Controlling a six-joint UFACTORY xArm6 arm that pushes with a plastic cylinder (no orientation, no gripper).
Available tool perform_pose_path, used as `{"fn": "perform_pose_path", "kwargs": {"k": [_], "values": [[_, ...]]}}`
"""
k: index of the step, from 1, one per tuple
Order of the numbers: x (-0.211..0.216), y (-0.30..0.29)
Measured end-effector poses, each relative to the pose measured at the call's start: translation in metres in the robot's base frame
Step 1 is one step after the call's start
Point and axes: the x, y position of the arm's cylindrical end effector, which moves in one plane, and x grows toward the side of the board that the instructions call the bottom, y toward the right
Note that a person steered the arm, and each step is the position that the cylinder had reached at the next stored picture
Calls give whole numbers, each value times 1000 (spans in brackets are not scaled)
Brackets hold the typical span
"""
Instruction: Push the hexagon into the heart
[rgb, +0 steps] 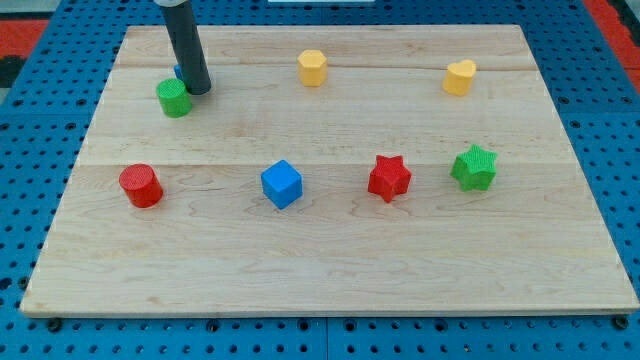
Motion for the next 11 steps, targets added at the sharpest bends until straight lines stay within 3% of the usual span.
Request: {"fn": "perform_pose_path", "kwargs": {"k": [1,3,5,6,8,9,11], "values": [[0,2],[-21,60],[-35,194],[-36,202],[-86,188],[-94,212],[-48,268]]}}
